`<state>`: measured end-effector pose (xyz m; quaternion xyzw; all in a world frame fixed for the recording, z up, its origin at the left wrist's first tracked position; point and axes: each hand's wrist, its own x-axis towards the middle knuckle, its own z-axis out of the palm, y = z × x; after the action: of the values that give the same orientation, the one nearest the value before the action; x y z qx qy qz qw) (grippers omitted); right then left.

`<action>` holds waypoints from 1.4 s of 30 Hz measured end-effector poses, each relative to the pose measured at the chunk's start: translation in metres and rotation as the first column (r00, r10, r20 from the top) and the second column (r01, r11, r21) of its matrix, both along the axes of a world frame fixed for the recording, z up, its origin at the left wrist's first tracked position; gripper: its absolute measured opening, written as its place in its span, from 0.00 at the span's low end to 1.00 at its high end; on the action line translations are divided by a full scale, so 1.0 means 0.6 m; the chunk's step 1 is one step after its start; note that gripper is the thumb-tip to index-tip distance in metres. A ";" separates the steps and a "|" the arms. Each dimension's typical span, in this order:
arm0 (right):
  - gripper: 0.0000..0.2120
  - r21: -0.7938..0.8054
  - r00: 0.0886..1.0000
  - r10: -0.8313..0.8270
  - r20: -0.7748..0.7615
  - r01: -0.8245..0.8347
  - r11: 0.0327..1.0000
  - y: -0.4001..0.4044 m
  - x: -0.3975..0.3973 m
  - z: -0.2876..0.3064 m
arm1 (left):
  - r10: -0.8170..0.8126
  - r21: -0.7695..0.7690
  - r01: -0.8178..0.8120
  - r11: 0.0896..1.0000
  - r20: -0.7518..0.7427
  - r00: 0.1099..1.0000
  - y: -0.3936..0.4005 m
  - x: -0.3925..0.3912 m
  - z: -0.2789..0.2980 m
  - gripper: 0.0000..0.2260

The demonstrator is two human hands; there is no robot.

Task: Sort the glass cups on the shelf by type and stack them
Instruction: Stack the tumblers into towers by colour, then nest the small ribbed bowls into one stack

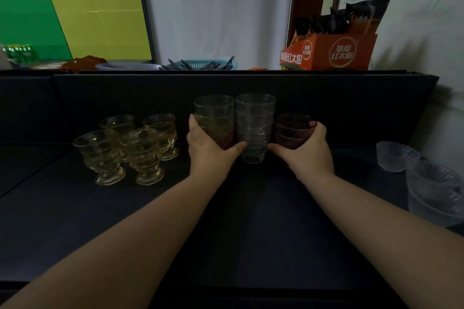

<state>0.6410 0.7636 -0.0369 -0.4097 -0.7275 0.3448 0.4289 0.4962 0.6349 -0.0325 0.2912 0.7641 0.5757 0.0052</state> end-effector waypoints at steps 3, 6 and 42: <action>0.55 -0.004 0.999 -0.033 0.024 0.033 0.999 0.008 -0.006 0.000 | -0.009 -0.028 0.009 1.000 -0.006 1.000 0.005 -0.006 0.000 0.59; 0.56 -0.008 0.997 -0.054 0.046 0.054 0.998 0.012 -0.009 0.000 | -0.027 -0.043 0.028 0.999 0.012 1.000 0.005 -0.009 -0.002 0.59; 0.15 0.266 0.926 -0.373 0.067 0.343 0.901 -0.191 0.505 -0.018 | -0.708 -0.454 0.545 0.705 -0.491 0.507 -0.082 0.372 0.008 0.35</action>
<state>0.9442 0.6492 -0.0475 -0.4987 -0.7008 0.1416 0.4899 0.7192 0.5858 -0.0274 0.7221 0.6223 0.3022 -0.0081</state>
